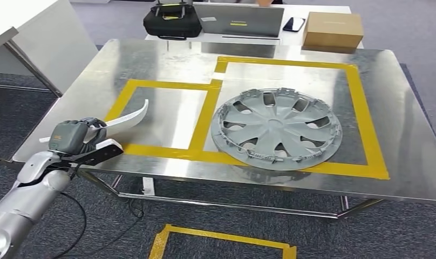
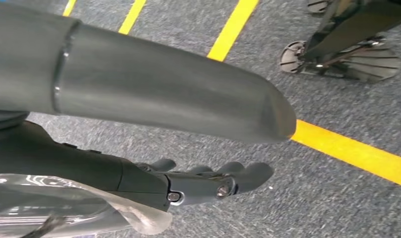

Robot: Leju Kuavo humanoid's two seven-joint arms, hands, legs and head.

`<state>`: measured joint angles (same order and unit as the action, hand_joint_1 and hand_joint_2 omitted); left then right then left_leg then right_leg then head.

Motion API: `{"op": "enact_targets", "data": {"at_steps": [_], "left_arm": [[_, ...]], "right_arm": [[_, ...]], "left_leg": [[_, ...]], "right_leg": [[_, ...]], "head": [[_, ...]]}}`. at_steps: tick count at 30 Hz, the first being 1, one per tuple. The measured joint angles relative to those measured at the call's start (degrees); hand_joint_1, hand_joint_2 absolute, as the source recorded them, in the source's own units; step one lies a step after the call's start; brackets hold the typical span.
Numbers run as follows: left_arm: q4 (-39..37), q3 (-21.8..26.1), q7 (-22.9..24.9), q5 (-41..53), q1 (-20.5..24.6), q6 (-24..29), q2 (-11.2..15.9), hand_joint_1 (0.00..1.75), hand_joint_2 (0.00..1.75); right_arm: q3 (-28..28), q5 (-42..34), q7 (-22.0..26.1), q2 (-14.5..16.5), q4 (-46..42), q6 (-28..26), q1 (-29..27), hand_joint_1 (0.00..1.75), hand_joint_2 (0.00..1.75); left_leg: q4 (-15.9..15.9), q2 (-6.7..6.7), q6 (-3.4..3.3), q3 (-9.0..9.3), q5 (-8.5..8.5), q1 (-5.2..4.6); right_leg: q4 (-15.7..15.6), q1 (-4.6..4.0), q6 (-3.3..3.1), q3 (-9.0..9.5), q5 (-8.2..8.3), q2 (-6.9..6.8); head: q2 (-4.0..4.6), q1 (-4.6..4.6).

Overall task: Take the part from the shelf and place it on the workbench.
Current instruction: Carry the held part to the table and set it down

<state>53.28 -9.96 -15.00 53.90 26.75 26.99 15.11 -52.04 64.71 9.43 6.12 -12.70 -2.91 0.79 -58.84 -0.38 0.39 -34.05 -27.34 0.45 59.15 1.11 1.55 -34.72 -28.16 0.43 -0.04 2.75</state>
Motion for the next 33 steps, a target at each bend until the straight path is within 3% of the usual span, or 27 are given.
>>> {"op": "enact_targets", "data": {"at_steps": [2, 5, 6, 7, 8, 11, 12, 16, 18, 21, 22, 23, 24, 26, 27, 28, 31, 33], "left_arm": [[-2.0, -0.3, -0.1, 1.0, 1.4, -0.2, 0.1, 1.75, 1.75], [-4.3, -1.1, -0.3, 2.2, 3.3, -0.4, -0.6, 1.75, 1.75], [-4.9, -1.4, -0.2, 2.5, 3.5, -0.4, -1.0, 1.75, 1.75], [-5.3, -1.7, -0.1, 2.8, 3.7, -0.5, -1.3, 1.75, 1.75], [-5.7, -2.0, -0.1, 3.0, 3.7, -0.6, -1.5, 1.31, 1.75], [-6.4, -2.8, 0.1, 3.5, 4.5, -1.2, -2.1, 0.0, 1.75], [-6.5, -3.1, 0.0, 3.7, 5.0, -1.4, -2.3, 0.0, 1.75], [-6.6, -4.8, -1.5, 3.4, 5.6, -1.9, -3.9, 0.0, 0.0], [-6.2, -5.5, -2.6, 1.6, 5.5, -1.8, -5.0, 0.0, 0.0], [-3.1, -5.8, -4.7, -7.0, 3.9, -2.2, -7.4, 0.0, 0.0], [-1.2, -5.8, -5.2, -10.2, 2.8, -2.0, -8.4, 0.0, 0.0], [1.0, -5.8, -5.5, -12.7, 1.6, -1.4, -9.4, 0.0, 0.0], [3.6, -5.7, -5.9, -15.2, 0.3, -0.2, -10.4, 0.0, 0.0], [9.6, -5.3, -7.0, -21.3, -2.0, 1.8, -12.4, 0.0, 0.0], [12.9, -5.0, -7.7, -25.4, -3.1, 2.3, -13.5, 0.0, 0.0], [16.0, -4.6, -8.3, -29.5, -4.2, 2.4, -14.5, 0.0, 0.0], [23.9, -3.9, -10.5, -37.7, -7.7, 2.6, -16.6, 0.0, 0.0], [28.2, -3.5, -12.7, -41.6, -10.0, 3.1, -17.5, 0.0, 0.0]], "right_arm": [[0.0, 0.2, 0.0, 0.0, 0.0, 0.0, 0.0, 0.0, 0.0], [-0.1, 0.4, 0.2, -0.2, 0.0, 0.1, 0.1, 0.0, 0.0], [-0.1, 0.4, 0.2, -0.3, 0.0, 0.1, 0.2, 0.0, 0.0], [-0.1, 0.5, 0.2, -0.3, 0.0, 0.2, 0.2, 0.0, 0.0], [-0.1, 0.6, 0.2, -0.4, 0.0, 0.2, 0.2, 0.0, 0.0], [-0.1, 0.9, 0.4, -0.4, 0.0, 0.3, 0.1, 0.0, 0.0], [-0.1, 1.0, 0.4, -0.4, 0.0, 0.3, 0.2, 0.0, 0.0], [-0.2, 1.4, 0.5, -0.5, 0.0, 0.4, 0.2, 0.0, 0.0], [-0.3, 1.5, 0.5, -0.7, -0.1, 0.4, 0.3, 0.0, 0.0], [-0.9, 1.8, 0.5, -0.7, -0.1, 0.4, 0.2, 0.0, 0.0], [-1.1, 1.9, 0.5, -0.7, -0.1, 0.2, 0.1, 0.0, 0.0], [-1.3, 1.9, 0.5, -0.7, -0.1, 0.1, 0.0, 0.0, 0.0], [-1.5, 2.0, 0.5, -0.7, -0.1, -0.1, 0.0, 0.0, 0.0], [-2.0, 2.1, 0.4, -0.7, -0.1, -0.4, 0.1, 0.0, 0.0], [-2.3, 2.1, 0.4, -0.6, -0.1, -0.7, 0.2, 0.0, 0.0], [-2.6, 2.1, 0.3, -0.4, -0.1, -1.0, 0.2, 0.0, 0.0], [-3.4, 1.9, -0.1, 0.2, -0.1, -1.8, -0.1, 0.0, 0.0], [-4.0, 1.9, -0.2, 0.7, -0.1, -2.2, -0.2, 0.0, 0.0]], "left_leg": [[-1.5, 0.07, 0.47, -0.52, -1.17, 0.14], [-11.4, 0.12, 0.89, -5.1, -5.64, 0.19], [-14.6, 0.12, 0.91, -6.77, -6.57, 0.19], [-16.2, 0.12, 0.84, -7.69, -6.46, 0.19], [-15.7, 0.12, 0.68, -7.65, -5.28, 0.19], [-5.6, 0.14, -0.27, -3.53, 0.62, -0.06], [-2.8, 0.14, -0.55, -2.3, 1.34, -0.22], [-0.3, 0.03, -1.13, -1.22, 0.91, -0.37], [0.3, 0.08, -1.56, -0.87, 1.09, -0.02], [0.4, 0.13, -1.99, -0.7, 0.98, 0.0], [0.4, 0.12, -2.07, -0.67, 0.92, -0.04], [0.4, 0.09, -2.11, -0.63, 0.86, -0.05], [0.4, 0.06, -2.09, -0.54, 0.78, -0.04], [0.3, -0.01, -1.82, -0.25, 0.44, -0.06], [0.1, -0.02, -1.6, -0.21, 0.27, -0.18], [-0.1, -0.02, -1.36, -0.22, 0.2, -0.31], [-0.3, 0.01, -0.88, -0.33, 0.1, -0.47], [-2.3, 0.04, -0.44, -0.96, -1.55, -0.39]], "right_leg": [[-0.2, 0.09, -0.78, 0.31, 0.03, 0.04], [-0.3, 0.05, -1.5, 0.66, -0.15, -0.05], [-0.3, 0.0, -1.61, 0.76, -0.22, -0.05], [-0.3, -0.06, -1.7, 0.88, -0.31, 0.01], [-0.3, -0.1, -1.74, 1.04, -0.4, 0.11], [-0.3, -0.3, -1.53, 1.51, -0.75, 0.39], [-0.3, -0.37, -1.31, 1.49, -0.84, 0.38], [-0.5, -0.38, -0.08, 1.31, -0.99, 0.16], [1.4, -0.44, 0.42, 0.26, -2.48, 0.1], [11.6, -0.39, 0.88, -4.83, -7.1, 0.03], [14.1, -0.38, 1.01, -6.22, -7.66, 0.03], [14.7, -0.37, 1.12, -6.72, -7.13, 0.02], [13.0, -0.34, 1.18, -6.14, -5.55, -0.01], [5.9, -0.23, 1.24, -2.86, -1.52, -0.08], [2.6, -0.19, 1.13, -1.15, -0.35, -0.06], [0.5, -0.19, 0.96, -0.02, 0.1, -0.02], [-0.4, -0.25, 0.28, 0.73, -0.12, 0.1], [-0.5, -0.08, -0.32, 0.95, -0.07, 0.06]], "head": [[0.0, 0.14], [0.0, 0.41], [0.0, 0.4], [0.0, 0.41], [0.0, 0.41], [0.0, 0.4], [0.0, 0.41], [0.0, 0.34], [0.0, 0.19], [0.0, -0.02], [0.0, -0.01], [0.0, -0.04], [0.0, -0.04], [0.0, -0.04], [0.0, -0.02], [0.0, 0.02], [0.0, 0.01], [0.0, 0.12]]}}
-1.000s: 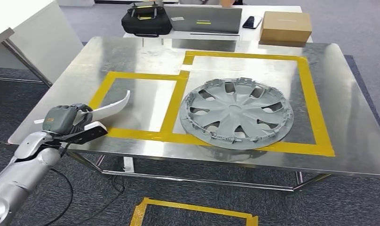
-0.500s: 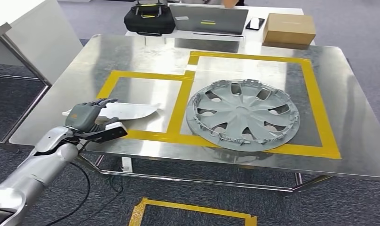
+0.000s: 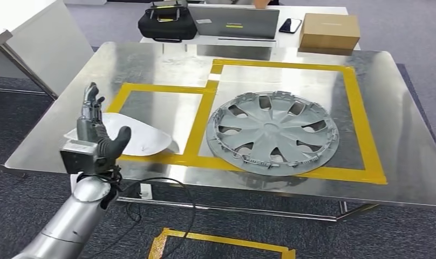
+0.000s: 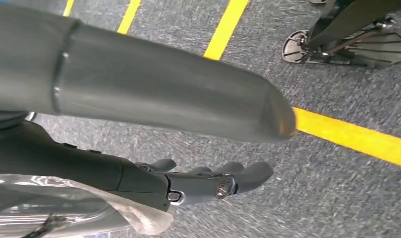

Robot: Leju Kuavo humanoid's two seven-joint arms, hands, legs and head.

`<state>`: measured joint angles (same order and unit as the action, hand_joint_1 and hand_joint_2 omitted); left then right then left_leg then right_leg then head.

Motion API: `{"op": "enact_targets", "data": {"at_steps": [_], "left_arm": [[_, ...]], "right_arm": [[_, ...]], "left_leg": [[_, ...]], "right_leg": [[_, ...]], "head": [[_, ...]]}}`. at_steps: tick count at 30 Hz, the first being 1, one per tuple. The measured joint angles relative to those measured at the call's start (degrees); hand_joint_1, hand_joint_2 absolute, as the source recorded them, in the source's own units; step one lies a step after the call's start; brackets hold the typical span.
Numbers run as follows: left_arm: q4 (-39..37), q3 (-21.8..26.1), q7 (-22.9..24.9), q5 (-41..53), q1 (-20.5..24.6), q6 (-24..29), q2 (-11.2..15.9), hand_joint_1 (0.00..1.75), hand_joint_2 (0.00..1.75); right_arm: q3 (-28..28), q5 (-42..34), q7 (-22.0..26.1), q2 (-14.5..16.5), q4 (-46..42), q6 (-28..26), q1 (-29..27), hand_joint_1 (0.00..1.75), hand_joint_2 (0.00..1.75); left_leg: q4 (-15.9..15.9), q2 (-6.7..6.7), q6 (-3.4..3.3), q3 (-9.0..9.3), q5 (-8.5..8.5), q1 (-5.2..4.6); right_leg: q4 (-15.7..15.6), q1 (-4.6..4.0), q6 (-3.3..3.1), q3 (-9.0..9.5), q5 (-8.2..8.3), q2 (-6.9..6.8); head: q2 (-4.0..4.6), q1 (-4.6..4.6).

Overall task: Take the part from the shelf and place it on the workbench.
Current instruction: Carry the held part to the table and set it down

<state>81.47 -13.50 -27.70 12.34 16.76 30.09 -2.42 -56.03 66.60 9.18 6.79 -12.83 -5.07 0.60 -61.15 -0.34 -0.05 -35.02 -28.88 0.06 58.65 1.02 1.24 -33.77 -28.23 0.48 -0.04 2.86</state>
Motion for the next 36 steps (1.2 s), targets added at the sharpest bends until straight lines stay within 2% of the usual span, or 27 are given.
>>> {"op": "enact_targets", "data": {"at_steps": [1, 3, 4, 5, 6, 8, 10, 11, 14, 15, 16, 18, 19, 20, 21, 22, 24, 25, 26, 28, 29, 30, 31, 33, 34, 35, 36], "left_arm": [[1.9, 0.2, -0.8, -1.6, -1.1, 0.2, -0.4, 0.0, 0.0], [5.0, 0.5, -1.7, -3.4, -3.1, 0.6, -0.9, 0.0, 0.0], [6.2, 0.6, -2.0, -3.7, -4.1, 0.9, -1.1, 0.0, 0.0], [7.3, 0.6, -2.3, -3.8, -5.1, 1.3, -1.2, 0.0, 0.0], [8.2, 0.7, -2.7, -3.8, -6.0, 1.8, -1.3, 0.0, 0.0], [10.0, 0.8, -3.2, -3.8, -7.6, 2.5, -1.4, 0.0, 0.0], [11.5, 0.9, -3.5, -3.8, -8.8, 2.9, -1.5, 0.0, 0.0], [12.2, 0.9, -3.6, -3.8, -9.4, 3.1, -1.5, 0.0, 0.0], [13.9, 0.9, -3.7, -3.9, -11.4, 3.4, -1.5, 0.0, 0.0], [14.4, 0.9, -3.7, -4.0, -11.9, 3.4, -1.6, 0.0, 0.0], [14.8, 0.9, -3.8, -4.0, -12.5, 3.4, -1.6, 0.0, 0.0], [15.4, 0.9, -3.9, -4.0, -13.4, 3.4, -1.8, 0.0, 0.0], [15.6, 0.9, -4.0, -4.0, -13.9, 3.5, -1.8, 0.0, 0.0], [15.7, 0.9, -4.0, -4.0, -14.3, 3.5, -1.8, 0.0, 0.0], [15.8, 0.9, -4.1, -3.9, -14.7, 3.5, -1.8, 0.0, 0.0], [16.0, 0.9, -4.2, -3.9, -14.9, 3.5, -1.8, 0.0, 0.0], [16.3, 0.9, -4.3, -3.9, -15.2, 3.5, -1.8, 0.0, 0.0], [16.5, 0.9, -4.3, -3.9, -15.2, 3.5, -1.8, 0.0, 0.0], [16.7, 0.9, -4.3, -3.9, -15.3, 3.6, -1.8, 0.0, 0.0], [17.0, 0.9, -4.4, -3.8, -15.6, 3.8, -1.8, 0.0, 0.0], [17.1, 0.9, -4.4, -3.8, -15.8, 3.9, -1.8, 0.0, 0.0], [17.3, 0.9, -4.4, -3.8, -15.9, 3.9, -1.7, 0.0, 0.0], [17.4, 0.9, -4.4, -3.8, -15.9, 4.0, -1.7, 0.0, 0.0], [17.5, 0.8, -4.4, -3.8, -16.1, 4.1, -1.7, 0.0, 0.0], [17.5, 0.8, -4.4, -3.8, -16.3, 4.1, -1.7, 0.0, 0.0], [17.5, 0.8, -4.4, -3.8, -16.4, 4.2, -1.6, 0.0, 0.0], [17.5, 0.8, -4.4, -3.9, -16.6, 4.3, -1.6, 0.0, 0.0]], "right_arm": [[-0.2, 0.0, 0.0, 0.2, 0.0, -0.2, 0.0, 0.0, 0.0], [-0.7, 0.0, -0.2, 0.3, -0.1, -0.4, 0.1, 0.0, 0.0], [-0.9, 0.0, -0.3, 0.4, -0.1, -0.4, 0.1, 0.0, 0.0], [-1.2, 0.0, -0.6, 0.5, -0.1, -0.5, 0.1, 0.0, 0.0], [-1.5, 0.0, -0.8, 0.6, -0.1, -0.5, 0.0, 0.0, 0.0], [-1.8, 0.0, -1.2, 0.9, -0.1, -0.5, 0.0, 0.0, 0.0], [-2.2, -0.2, -1.3, 1.3, -0.2, -0.6, 0.0, 0.0, 0.0], [-2.4, -0.4, -1.3, 1.5, -0.2, -0.6, 0.0, 0.0, 0.0], [-3.2, -0.8, -1.3, 1.8, -0.3, -0.7, 0.1, 0.0, 0.0], [-3.4, -0.8, -1.3, 1.8, -0.3, -0.6, 0.0, 0.0, 0.0], [-3.7, -0.9, -1.3, 1.9, -0.4, -0.6, 0.0, 0.0, 0.0], [-4.1, -1.0, -1.3, 1.9, -0.4, -0.6, 0.1, 0.0, 0.0], [-4.2, -1.0, -1.4, 1.9, -0.4, -0.7, 0.1, 0.0, 0.0], [-4.3, -1.0, -1.4, 1.9, -0.4, -0.7, 0.1, 0.0, 0.0], [-4.4, -1.0, -1.4, 1.9, -0.5, -0.7, 0.1, 0.0, 0.0], [-4.5, -1.0, -1.5, 1.9, -0.5, -0.8, 0.1, 0.0, 0.0], [-4.7, -1.0, -1.5, 2.0, -0.6, -0.8, 0.2, 0.0, 0.0], [-4.7, -1.0, -1.5, 2.1, -0.7, -0.8, 0.2, 0.0, 0.0], [-4.7, -1.0, -1.5, 2.1, -0.7, -0.9, 0.2, 0.0, 0.0], [-4.9, -1.1, -1.5, 2.2, -0.7, -0.9, 0.2, 0.0, 0.0], [-5.0, -1.1, -1.6, 2.3, -0.7, -0.9, 0.2, 0.0, 0.0], [-5.1, -1.1, -1.6, 2.4, -0.8, -1.0, 0.3, 0.0, 0.0], [-5.2, -1.2, -1.7, 2.4, -0.9, -1.0, 0.3, 0.0, 0.0], [-5.4, -1.2, -1.8, 2.5, -1.0, -1.1, 0.4, 0.0, 0.0], [-5.5, -1.2, -1.8, 2.5, -1.0, -1.1, 0.4, 0.0, 0.0], [-5.6, -1.3, -1.9, 2.5, -1.0, -1.1, 0.4, 0.0, 0.0], [-5.7, -1.3, -1.9, 2.5, -1.1, -1.1, 0.4, 0.0, 0.0]], "left_leg": [[-2.6, 0.01, 0.26, -1.01, -1.66, 0.04], [-9.9, 0.02, 0.52, -4.01, -5.4, 0.09], [-12.7, 0.03, 0.49, -5.12, -6.46, 0.1], [-13.8, 0.03, 0.35, -5.42, -6.47, 0.08], [-12.7, 0.02, 0.06, -4.68, -5.43, 0.02], [-5.7, 0.03, -1.09, -0.96, -1.81, -0.38], [0.5, 0.07, -2.15, 2.12, 0.32, -0.92], [1.9, 0.09, -2.42, 2.7, 0.54, -1.14], [3.3, 0.19, -2.49, 2.77, 1.32, -1.05], [3.8, 0.27, -2.59, 2.75, 1.76, -0.85], [4.3, 0.34, -2.68, 2.65, 2.18, -0.65], [4.3, 0.43, -2.8, 2.08, 2.62, -0.56], [4.2, 0.48, -2.77, 1.76, 2.75, -0.54], [4.1, 0.53, -2.72, 1.52, 2.82, -0.48], [3.9, 0.56, -2.67, 1.37, 2.85, -0.4], [3.8, 0.57, -2.59, 1.29, 2.83, -0.28], [3.2, 0.56, -2.2, 0.94, 2.65, -0.14], [2.8, 0.53, -1.89, 0.67, 2.65, -0.17], [2.5, 0.5, -1.56, 0.4, 2.75, -0.25], [2.3, 0.42, -0.94, 0.07, 3.28, -0.38], [2.1, 0.32, -0.64, -0.18, 3.02, -0.36], [1.3, 0.24, -0.32, -0.61, 2.03, -0.31], [-0.6, 0.16, -0.02, -1.32, 0.27, -0.23], [-7.4, 0.13, 0.46, -3.37, -4.5, -0.01], [-10.9, 0.13, 0.56, -4.2, -6.25, 0.05], [-13.2, 0.13, 0.53, -4.42, -7.04, 0.06], [-13.4, 0.13, 0.36, -3.72, -6.75, 0.04]], "right_leg": [[-0.1, 0.08, -0.29, 0.1, 0.03, -0.06], [-0.1, 0.0, -0.65, 0.1, 0.08, -0.18], [-0.1, -0.09, -0.71, 0.07, 0.1, -0.22], [-0.1, -0.21, -0.77, 0.05, 0.14, -0.24], [-0.1, -0.34, -0.84, 0.04, 0.18, -0.23], [-0.1, -0.57, -0.92, 0.03, 0.26, -0.19], [0.0, -0.72, -0.8, -0.18, 0.41, -0.27], [0.0, -0.65, -0.61, -0.34, 0.57, -0.36], [-0.2, -0.53, 0.37, -0.92, 0.62, -0.51], [0.6, -0.53, 0.67, -1.33, -0.4, -0.5], [2.4, -0.49, 0.93, -2.09, -2.18, -0.48], [9.1, -0.3, 1.44, -4.41, -6.63, -0.47], [12.3, -0.21, 1.67, -5.41, -8.01, -0.48], [14.1, -0.15, 1.88, -5.71, -8.27, -0.5], [13.8, -0.07, 2.08, -5.03, -7.35, -0.51], [11.4, 0.04, 2.25, -3.44, -5.55, -0.53], [4.3, 0.18, 2.6, 0.64, -2.42, -0.46], [1.7, 0.2, 2.57, 2.07, -1.73, -0.35], [0.4, 0.15, 2.5, 2.81, -1.68, -0.23], [0.0, 0.11, 2.17, 2.94, -1.71, -0.07], [-0.2, 0.2, 1.98, 2.88, -1.67, -0.11], [-0.4, 0.31, 1.57, 2.75, -1.54, -0.16], [-0.6, 0.4, 1.06, 2.56, -1.36, -0.23], [-0.7, 0.27, 0.09, 1.99, -0.97, -0.41], [-0.6, 0.11, -0.19, 1.67, -0.8, -0.5], [-0.4, -0.07, -0.41, 1.31, -0.63, -0.57], [-0.2, -0.27, -0.62, 0.95, -0.47, -0.61]], "head": [[0.0, 0.07], [0.0, 0.19], [0.0, 0.17], [0.0, 0.19], [0.0, 0.19], [0.0, 0.19], [0.0, 0.17], [0.0, 0.16], [0.0, 0.19], [0.0, 0.11], [0.0, -0.04], [0.0, -0.28], [0.0, -0.32], [0.0, -0.31], [0.0, -0.33], [0.0, -0.32], [0.0, -0.38], [0.0, -0.42], [0.0, -0.44], [0.0, -0.49], [0.0, -0.48], [0.0, -0.36], [0.0, -0.15], [0.0, 0.2], [0.0, 0.25], [0.0, 0.23], [0.0, 0.24]]}}
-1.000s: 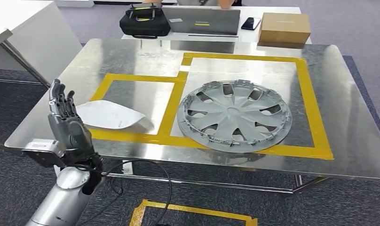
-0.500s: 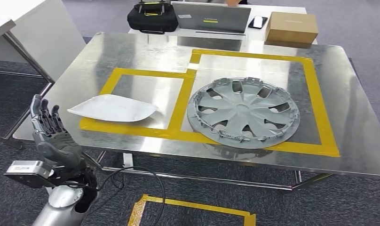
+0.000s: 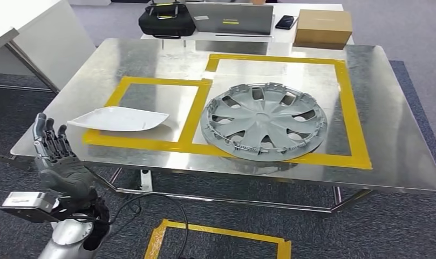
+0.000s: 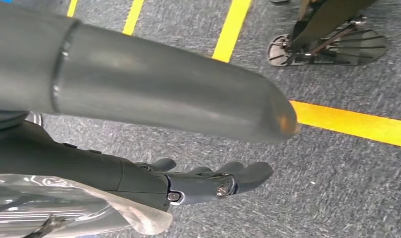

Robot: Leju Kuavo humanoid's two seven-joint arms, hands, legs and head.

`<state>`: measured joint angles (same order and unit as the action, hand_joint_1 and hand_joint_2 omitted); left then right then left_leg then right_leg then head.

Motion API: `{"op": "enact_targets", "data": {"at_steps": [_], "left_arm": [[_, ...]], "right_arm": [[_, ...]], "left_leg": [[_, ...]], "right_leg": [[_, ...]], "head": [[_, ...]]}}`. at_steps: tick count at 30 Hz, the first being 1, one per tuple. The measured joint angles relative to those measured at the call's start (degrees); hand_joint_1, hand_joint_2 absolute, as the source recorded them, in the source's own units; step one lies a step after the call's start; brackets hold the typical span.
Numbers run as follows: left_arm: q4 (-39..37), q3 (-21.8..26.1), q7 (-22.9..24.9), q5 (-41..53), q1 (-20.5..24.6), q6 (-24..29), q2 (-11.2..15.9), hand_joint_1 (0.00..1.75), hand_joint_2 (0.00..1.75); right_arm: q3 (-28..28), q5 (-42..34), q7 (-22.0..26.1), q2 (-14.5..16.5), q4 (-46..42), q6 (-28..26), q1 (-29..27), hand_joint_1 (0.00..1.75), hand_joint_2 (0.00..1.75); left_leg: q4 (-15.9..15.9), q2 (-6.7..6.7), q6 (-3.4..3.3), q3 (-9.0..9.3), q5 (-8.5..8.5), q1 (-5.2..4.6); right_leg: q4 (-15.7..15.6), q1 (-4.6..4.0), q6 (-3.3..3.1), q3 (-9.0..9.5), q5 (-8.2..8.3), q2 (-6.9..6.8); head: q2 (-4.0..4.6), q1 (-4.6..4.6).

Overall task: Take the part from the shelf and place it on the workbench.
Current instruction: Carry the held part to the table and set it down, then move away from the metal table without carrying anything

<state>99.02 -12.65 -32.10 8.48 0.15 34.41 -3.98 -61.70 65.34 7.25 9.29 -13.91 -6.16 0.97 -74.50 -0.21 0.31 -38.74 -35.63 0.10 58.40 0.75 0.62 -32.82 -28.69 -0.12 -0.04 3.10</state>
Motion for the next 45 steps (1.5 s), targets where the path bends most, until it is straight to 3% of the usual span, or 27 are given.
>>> {"op": "enact_targets", "data": {"at_steps": [1, 4, 6, 8, 9, 11, 13, 14, 15, 16, 18, 20, 22, 24, 25, 28, 29, 31, 32, 33, 35, 37, 39, 40, 41, 43, 45], "left_arm": [[0.1, 0.0, 0.0, -0.1, -0.2, 0.2, 0.1, 0.0, 0.0], [1.1, 0.2, -0.1, -0.5, -0.4, 0.5, 0.4, 0.0, 0.0], [1.6, 0.4, -0.2, -0.9, -0.5, 0.6, 0.6, 0.0, 0.0], [1.9, 0.6, -0.2, -1.2, -0.7, 0.6, 0.8, 0.0, 0.0], [2.0, 0.7, -0.2, -1.3, -0.8, 0.6, 0.8, 0.0, 0.0], [2.1, 0.9, -0.2, -1.3, -0.8, 0.6, 0.8, 0.0, 0.0], [2.1, 0.9, -0.3, -1.3, -0.9, 0.5, 0.8, 0.0, 0.0], [2.1, 1.0, -0.3, -1.3, -0.9, 0.5, 0.8, 0.0, 0.0], [2.1, 1.0, -0.3, -1.3, -0.9, 0.4, 0.8, 0.0, 0.0], [2.1, 1.0, -0.3, -1.4, -0.9, 0.4, 0.8, 0.0, 0.0], [2.1, 1.0, -0.3, -1.3, -0.9, 0.4, 0.8, 0.0, 0.0], [2.1, 1.1, -0.3, -1.3, -0.9, 0.4, 0.8, 0.0, 0.0], [2.1, 1.1, -0.3, -1.3, -0.8, 0.4, 0.9, 0.0, 0.0], [2.1, 1.1, -0.3, -1.3, -0.9, 0.3, 0.9, 0.0, 0.0], [2.1, 1.1, -0.2, -1.3, -0.9, 0.2, 1.0, 0.0, 0.0], [2.1, 1.0, -0.1, -1.2, -0.9, 0.1, 1.1, 0.0, 0.0], [2.1, 1.0, -0.1, -1.2, -0.9, 0.1, 1.1, 0.0, 0.0], [2.1, 1.0, -0.1, -1.2, -0.9, 0.0, 1.1, 0.0, 0.0], [2.1, 1.0, 0.0, -1.2, -0.9, 0.0, 1.1, 0.0, 0.0], [2.1, 1.0, 0.0, -1.2, -0.8, 0.0, 1.1, 0.0, 0.0], [2.1, 1.0, 0.0, -1.2, -0.7, -0.1, 1.2, 0.0, 0.0], [2.1, 1.0, 0.0, -1.1, -0.5, -0.2, 1.2, 0.0, 0.0], [2.1, 1.0, 0.0, -1.3, -0.4, -0.5, 1.2, 0.0, 0.0], [2.1, 1.0, 0.0, -1.4, -0.4, -0.7, 1.2, 0.0, 0.0], [2.1, 0.9, 0.0, -1.6, -0.4, -0.9, 1.1, 0.0, 0.0], [2.1, 0.9, 0.0, -1.9, -0.4, -1.2, 1.1, 0.0, 0.0], [2.1, 0.9, 0.0, -2.0, -0.4, -1.3, 1.1, 0.0, 0.0]], "right_arm": [[0.0, 0.0, 0.0, 0.0, 0.0, 0.0, 0.0, 0.0, 0.0], [-0.1, 0.1, -0.1, 0.2, -0.1, 0.0, 0.1, 0.0, 0.0], [-0.2, 0.2, -0.1, 0.3, -0.1, -0.1, 0.1, 0.0, 0.0], [-0.3, 0.2, -0.1, 0.3, -0.1, -0.2, 0.1, 0.0, 0.0], [-0.3, 0.2, -0.1, 0.3, -0.1, -0.2, 0.1, 0.0, 0.0], [-0.4, 0.2, -0.2, 0.3, -0.1, -0.2, 0.0, 0.0, 0.0], [-0.4, 0.2, -0.2, 0.3, -0.1, -0.2, 0.1, 0.0, 0.0], [-0.4, 0.3, -0.2, 0.3, -0.1, -0.2, 0.2, 0.0, 0.0], [-0.5, 0.3, -0.2, 0.3, -0.2, -0.2, 0.3, 0.0, 0.0], [-0.5, 0.3, -0.2, 0.3, -0.2, -0.2, 0.3, 0.0, 0.0], [-0.5, 0.3, -0.2, 0.3, -0.2, -0.2, 0.4, 0.0, 0.0], [-0.5, 0.4, -0.2, 0.3, -0.3, -0.2, 0.7, 0.0, 0.0], [-0.5, 0.5, -0.2, 0.3, -0.3, -0.2, 0.8, 0.0, 0.0], [-0.7, 0.6, -0.3, 0.3, -0.3, -0.2, 0.8, 0.0, 0.0], [-0.8, 0.7, -0.4, 0.4, -0.3, -0.2, 0.8, 0.0, 0.0], [-1.1, 0.8, -0.4, 0.3, -0.3, -0.3, 0.8, 0.0, 0.0], [-1.2, 0.8, -0.4, 0.3, -0.4, -0.3, 0.9, 0.0, 0.0], [-1.3, 0.9, -0.4, 0.3, -0.4, -0.3, 0.9, 0.0, 0.0], [-1.4, 0.9, -0.4, 0.3, -0.4, -0.3, 0.9, 0.0, 0.0], [-1.4, 1.0, -0.4, 0.3, -0.4, -0.3, 0.9, 0.0, 0.0], [-1.4, 1.2, -0.4, 0.4, -0.4, -0.3, 1.0, 0.0, 0.0], [-1.5, 1.3, -0.4, 0.6, -0.5, -0.3, 1.0, 0.0, 0.0], [-1.5, 1.5, -0.5, 0.6, -0.5, -0.3, 0.9, 0.0, 0.0], [-1.6, 1.5, -0.5, 0.5, -0.5, -0.3, 0.8, 0.0, 0.0], [-1.7, 1.6, -0.5, 0.5, -0.5, -0.3, 0.8, 0.0, 0.0], [-1.7, 1.6, -0.6, 0.5, -0.5, -0.3, 0.7, 0.0, 0.0], [-1.8, 1.7, -0.6, 0.5, -0.5, -0.3, 0.7, 0.0, 0.0]], "left_leg": [[1.9, 0.0, -0.32, 1.67, 1.17, -0.06], [13.0, -0.06, -1.96, 8.7, 4.64, -0.56], [16.3, -0.08, -2.44, 10.18, 5.06, -0.96], [17.2, 0.06, -2.54, 9.72, 6.13, -1.03], [17.6, 0.2, -2.71, 9.34, 6.8, -0.91], [18.2, 0.48, -3.05, 8.11, 8.26, -0.56], [18.1, 0.56, -3.17, 6.34, 9.59, -0.55], [18.0, 0.63, -3.1, 5.38, 10.29, -0.52], [17.9, 0.7, -2.97, 4.42, 10.98, -0.46], [17.8, 0.76, -2.77, 3.4, 11.65, -0.33], [17.2, 0.76, -2.17, 1.43, 12.87, -0.06], [16.3, 0.76, -1.44, -0.09, 13.95, -0.02], [16.0, 0.79, -0.83, -0.68, 15.13, -0.05], [15.9, 0.73, -0.25, -1.0, 15.19, 0.13], [14.9, 0.68, 0.04, -1.27, 13.41, 0.21], [5.7, 0.59, 0.63, -2.37, 4.02, 0.33], [2.2, 0.59, 0.67, -2.48, 2.45, 0.34], [-0.7, 0.56, 0.37, -0.99, 3.33, 0.31], [0.9, 0.51, -0.02, 1.02, 4.85, 0.24], [4.3, 0.42, -0.57, 3.86, 5.96, 0.09], [13.2, 0.3, -1.67, 9.91, 5.6, -0.35], [18.2, 0.28, -2.13, 12.48, 4.54, -0.8], [19.1, 0.4, -2.32, 11.95, 5.47, -0.85], [19.4, 0.5, -2.56, 11.45, 6.16, -0.75], [19.7, 0.6, -2.81, 10.84, 6.88, -0.6], [19.6, 0.72, -3.16, 9.28, 8.09, -0.59], [19.3, 0.78, -3.12, 7.64, 9.17, -0.67]], "right_leg": [[0.1, -0.22, -0.15, -0.32, 0.18, 0.0], [0.3, -0.69, -0.22, -0.95, 0.93, 0.03], [0.2, -0.57, 0.21, -1.38, 1.75, -0.03], [0.1, -0.39, 0.83, -1.92, 2.37, -0.03], [0.4, -0.37, 1.09, -2.34, 1.68, 0.0], [3.7, -0.32, 1.56, -3.73, -2.71, 0.09], [10.5, -0.15, 2.05, -5.21, -7.89, 0.1], [13.5, -0.06, 2.32, -5.43, -8.84, 0.09], [15.2, 0.01, 2.57, -5.05, -8.27, 0.08], [15.1, 0.1, 2.82, -3.85, -6.52, 0.07], [9.4, 0.47, 3.35, 1.19, -3.35, 0.08], [0.8, 0.59, 3.19, 6.91, -4.14, 0.22], [-2.8, 0.32, 2.18, 8.66, -5.5, 0.33], [-2.5, 0.3, 0.88, 7.52, -4.73, 0.09], [-2.4, 0.31, 0.3, 6.89, -4.12, -0.07], [-2.2, 0.12, -0.65, 4.78, -1.98, -0.37], [-2.1, -0.02, -0.74, 3.95, -1.21, -0.42], [-1.6, -0.37, -0.79, 1.93, 0.21, -0.47], [-1.3, -0.54, -0.8, 0.82, 0.84, -0.47], [-1.0, -0.64, -0.8, -0.08, 1.38, -0.44], [-0.8, -0.87, -0.53, -1.27, 2.4, -0.33], [-1.0, -0.78, 0.1, -1.86, 3.47, -0.31], [-1.2, -0.57, 0.83, -2.41, 4.06, -0.25], [-0.4, -0.54, 1.13, -3.02, 3.2, -0.15], [1.6, -0.51, 1.38, -3.97, 1.42, -0.06], [8.9, -0.34, 1.79, -6.58, -3.76, 0.04], [14.5, -0.2, 2.14, -7.54, -6.72, 0.03]], "head": [[0.0, 0.0], [0.0, -0.08], [0.0, -0.08], [0.0, -0.04], [0.0, -0.08], [0.0, -0.32], [0.0, -0.5], [0.0, -0.51], [0.0, -0.51], [0.0, -0.53], [0.0, -0.56], [-0.01, -0.61], [-0.01, -0.61], [0.0, -0.59], [0.0, -0.48], [0.0, -0.19], [0.0, -0.2], [0.0, -0.2], [0.0, -0.2], [0.0, -0.2], [0.0, -0.23], [0.0, -0.24], [0.0, -0.23], [0.0, -0.31], [0.0, -0.43], [0.0, -0.61], [0.0, -0.63]]}}
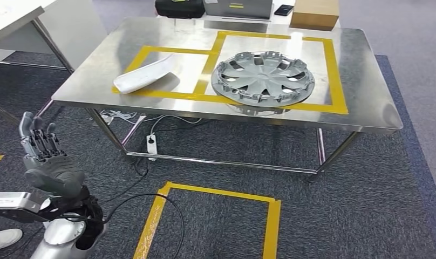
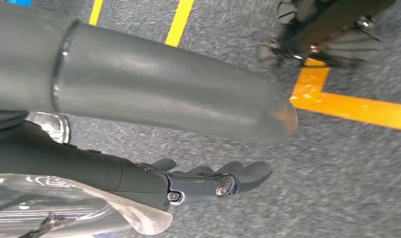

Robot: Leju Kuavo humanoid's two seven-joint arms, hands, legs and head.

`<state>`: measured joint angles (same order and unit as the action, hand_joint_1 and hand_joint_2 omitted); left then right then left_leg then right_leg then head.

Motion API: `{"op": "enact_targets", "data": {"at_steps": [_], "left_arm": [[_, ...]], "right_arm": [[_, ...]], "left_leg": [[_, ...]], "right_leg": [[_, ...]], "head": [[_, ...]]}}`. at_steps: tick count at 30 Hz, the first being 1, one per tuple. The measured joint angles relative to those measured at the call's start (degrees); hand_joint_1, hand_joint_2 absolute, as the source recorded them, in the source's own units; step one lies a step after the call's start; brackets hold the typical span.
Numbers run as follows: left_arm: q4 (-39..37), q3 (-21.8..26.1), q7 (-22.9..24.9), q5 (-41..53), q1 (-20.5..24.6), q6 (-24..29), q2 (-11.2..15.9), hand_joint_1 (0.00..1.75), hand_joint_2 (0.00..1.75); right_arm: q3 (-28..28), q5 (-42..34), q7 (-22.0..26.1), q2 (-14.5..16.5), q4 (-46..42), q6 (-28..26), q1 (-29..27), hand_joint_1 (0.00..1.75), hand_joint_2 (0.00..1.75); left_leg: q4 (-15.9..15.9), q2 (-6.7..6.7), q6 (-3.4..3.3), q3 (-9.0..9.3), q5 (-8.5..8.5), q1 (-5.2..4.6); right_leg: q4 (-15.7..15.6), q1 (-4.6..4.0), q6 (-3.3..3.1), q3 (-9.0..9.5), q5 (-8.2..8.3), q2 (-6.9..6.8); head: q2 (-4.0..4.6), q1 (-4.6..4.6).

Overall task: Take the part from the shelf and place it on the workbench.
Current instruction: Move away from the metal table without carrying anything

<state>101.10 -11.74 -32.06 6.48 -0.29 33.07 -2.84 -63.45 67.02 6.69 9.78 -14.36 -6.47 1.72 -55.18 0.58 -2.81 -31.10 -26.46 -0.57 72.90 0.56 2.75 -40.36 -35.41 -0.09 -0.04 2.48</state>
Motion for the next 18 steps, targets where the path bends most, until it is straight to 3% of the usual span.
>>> {"op": "enact_targets", "data": {"at_steps": [1, 2, 4, 6, 9, 10, 12, 14, 15, 16, 17, 18], "left_arm": [[0.0, 0.0, 0.0, -0.1, 0.0, -0.1, 0.0, 0.0, 0.0], [0.0, 0.0, 0.0, -0.1, 0.0, -0.2, 0.0, 0.0, 0.0], [0.0, 0.0, 0.0, -0.3, 0.0, -0.4, 0.0, 0.0, 0.0], [0.0, 0.0, 0.0, -0.4, 0.0, -0.6, 0.0, 0.0, 0.0], [0.0, -0.3, 0.0, -0.4, 0.1, -0.8, 0.0, 0.0, 0.0], [0.0, -0.4, 0.0, -0.4, 0.1, -0.9, 0.0, 0.0, 0.0], [0.0, -0.4, 0.1, -0.4, 0.1, -0.9, 0.1, 0.0, 0.0], [-0.1, -0.4, 0.2, -0.4, 0.1, -0.9, 0.1, 0.0, 0.0], [-0.1, -0.4, 0.2, -0.4, 0.1, -0.9, 0.1, 0.0, 0.0], [-0.2, -0.4, 0.3, -0.4, 0.1, -0.9, 0.1, 0.0, 0.0], [-0.2, -0.4, 0.3, -0.4, 0.1, -1.0, 0.1, 0.0, 0.0], [-0.2, -0.4, 0.4, -0.4, 0.1, -1.0, 0.1, 0.0, 0.0]], "right_arm": [[0.0, 0.0, 0.0, 0.0, 0.0, 0.0, 0.0, 0.0, 0.0], [0.0, 0.0, 0.0, -0.1, 0.0, 0.0, 0.0, 0.0, 0.0], [-0.1, 0.0, 0.0, -0.2, 0.0, 0.0, 0.1, 0.0, 0.0], [-0.2, -0.1, 0.0, -0.2, -0.1, 0.0, 0.2, 0.0, 0.0], [-0.6, -0.4, -0.3, -0.2, -0.1, 0.1, 0.1, 0.0, 0.0], [-0.8, -0.5, -0.5, -0.2, -0.1, 0.1, 0.1, 0.0, 0.0], [-1.1, -0.6, -0.7, -0.1, -0.1, -0.1, 0.2, 0.0, 0.0], [-1.3, -0.7, -0.8, -0.2, -0.1, -0.3, 0.1, 0.0, 0.0], [-1.4, -0.7, -0.8, -0.2, -0.1, -0.3, 0.1, 0.0, 0.0], [-1.5, -0.7, -0.9, -0.2, -0.1, -0.3, 0.1, 0.0, 0.0], [-1.5, -0.7, -0.9, -0.2, -0.1, -0.3, 0.1, 0.0, 0.0], [-1.6, -0.7, -0.9, -0.1, -0.1, -0.3, 0.1, 0.0, 0.0]], "left_leg": [[-0.2, 0.03, 0.1, -0.76, 0.46, 0.03], [-0.5, 0.03, 0.26, -1.47, 0.82, 0.11], [-1.6, 0.02, 0.72, -2.68, 1.26, 0.14], [-2.6, 0.02, 1.25, -3.46, 1.54, 0.0], [-3.0, -0.01, 2.16, -3.81, 1.96, 0.08], [-3.7, -0.07, 2.51, -4.11, 1.27, 0.16], [-8.3, -0.19, 3.16, -5.83, -2.39, 0.41], [-16.1, -0.21, 3.57, -8.43, -6.71, 0.67], [-18.8, -0.21, 3.66, -9.09, -7.71, 0.77], [-19.4, -0.24, 3.66, -8.8, -7.58, 0.85], [-17.6, -0.34, 3.57, -7.44, -6.42, 0.91], [-13.9, -0.72, 3.38, -5.21, -4.56, 0.95]], "right_leg": [[-0.3, 0.07, 0.14, 1.17, 0.07, -0.01], [-3.0, 0.14, 0.26, 3.58, 1.05, -0.02], [-11.6, 0.29, 0.4, 9.64, 3.11, 0.02], [-16.3, 0.27, -0.19, 12.39, 3.72, 0.26], [-16.3, 0.19, -1.54, 11.98, 4.3, 0.4], [-16.4, 0.26, -2.01, 11.93, 4.68, 0.41], [-16.4, 0.42, -2.73, 11.64, 5.48, 0.53], [-16.2, 0.42, -2.87, 10.92, 6.06, 0.8], [-16.2, 0.41, -2.83, 10.55, 6.28, 1.01], [-16.1, 0.41, -2.76, 10.28, 6.46, 1.27], [-16.1, 0.41, -2.67, 10.12, 6.6, 1.58], [-16.0, 0.42, -2.55, 10.04, 6.71, 1.95]], "head": [[0.0, -0.01], [0.0, -0.01], [0.0, -0.04], [0.0, 0.17], [0.0, 0.36], [0.0, 0.46], [0.0, 0.67], [0.0, 0.8], [0.0, 0.8], [0.0, 0.8], [0.0, 0.81], [0.0, 0.82]]}}
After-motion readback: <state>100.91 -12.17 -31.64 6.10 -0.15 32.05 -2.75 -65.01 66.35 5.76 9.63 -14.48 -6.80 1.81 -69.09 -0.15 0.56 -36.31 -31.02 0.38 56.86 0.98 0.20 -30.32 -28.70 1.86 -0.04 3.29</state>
